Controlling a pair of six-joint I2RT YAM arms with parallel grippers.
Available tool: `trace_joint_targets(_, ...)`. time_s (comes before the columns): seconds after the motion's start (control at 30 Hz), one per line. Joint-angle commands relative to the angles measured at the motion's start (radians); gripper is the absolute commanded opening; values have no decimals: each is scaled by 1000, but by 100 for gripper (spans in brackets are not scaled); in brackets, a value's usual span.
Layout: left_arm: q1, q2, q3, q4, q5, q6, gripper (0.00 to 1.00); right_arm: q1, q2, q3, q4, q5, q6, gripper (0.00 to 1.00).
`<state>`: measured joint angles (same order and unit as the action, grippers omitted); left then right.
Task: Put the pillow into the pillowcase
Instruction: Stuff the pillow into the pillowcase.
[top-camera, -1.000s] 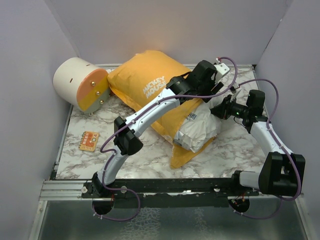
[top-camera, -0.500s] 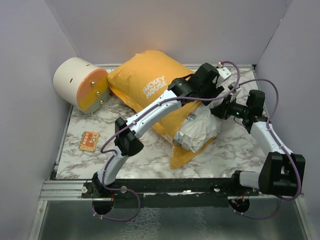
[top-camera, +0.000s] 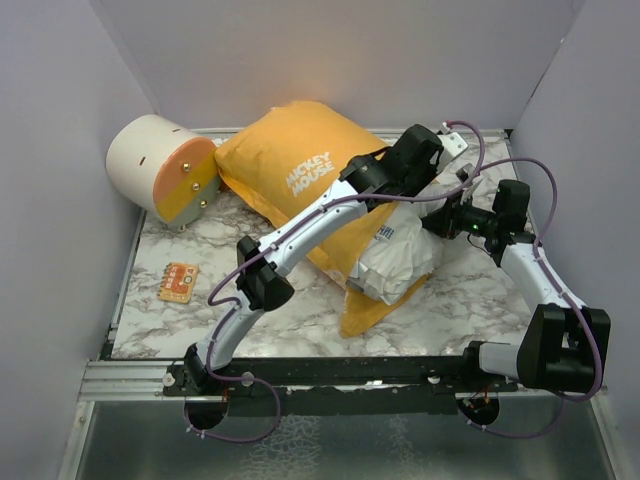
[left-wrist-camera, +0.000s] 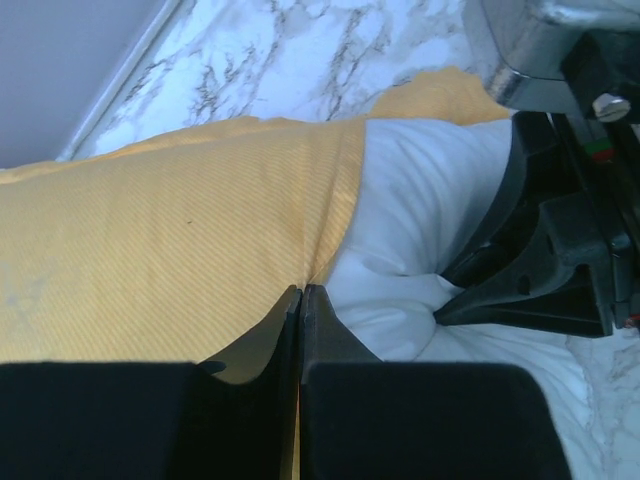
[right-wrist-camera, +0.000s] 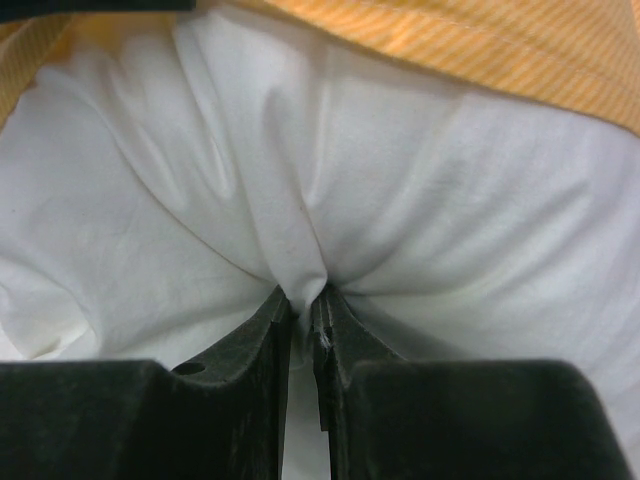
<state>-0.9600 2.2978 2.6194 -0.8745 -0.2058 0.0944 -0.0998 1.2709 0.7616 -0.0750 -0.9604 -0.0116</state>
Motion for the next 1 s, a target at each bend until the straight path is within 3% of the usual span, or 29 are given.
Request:
trace_joint_targets(0.0, 24, -67, -28, 78, 275, -79, 0, 14, -9, -18, 3, -50, 11, 15)
trace_joint_targets(0.13, 29, -85, -79, 149, 574, -196, 0, 14, -38, 1, 88, -128, 87, 17)
trace_joint_targets(0.2, 24, -88, -112, 212, 707, -270, 0, 14, -22, 12, 232, -146, 209, 17)
trace_joint_targets(0.3, 1, -109, -179, 344, 818, -367, 0, 20, 77, 43, 437, -117, 384, 16)
trace_joint_targets(0.4, -18, -149, -279, 493, 892, -447, 0, 35, 233, 84, 500, -130, 410, 15)
trace_joint_targets(0.5, -13, -236, -497, 623, 904, -483, 0, 30, 291, 113, 359, -188, 233, 17)
trace_joint_targets(0.57, 20, -309, -729, 736, 878, -505, 0, 24, 246, 142, 196, -258, 56, 20)
trace_joint_targets(0.7, 126, -421, -1062, 980, 879, -587, 0, -23, 71, 259, -307, -269, -380, 52)
trace_joint_targets(0.8, 155, -469, -1146, 1051, 892, -612, 0, -144, -51, 289, -473, -290, -461, 74)
trace_joint_targets(0.97, 156, -548, -1180, 997, 826, -542, 0, -331, -62, 385, -710, -230, -669, 88)
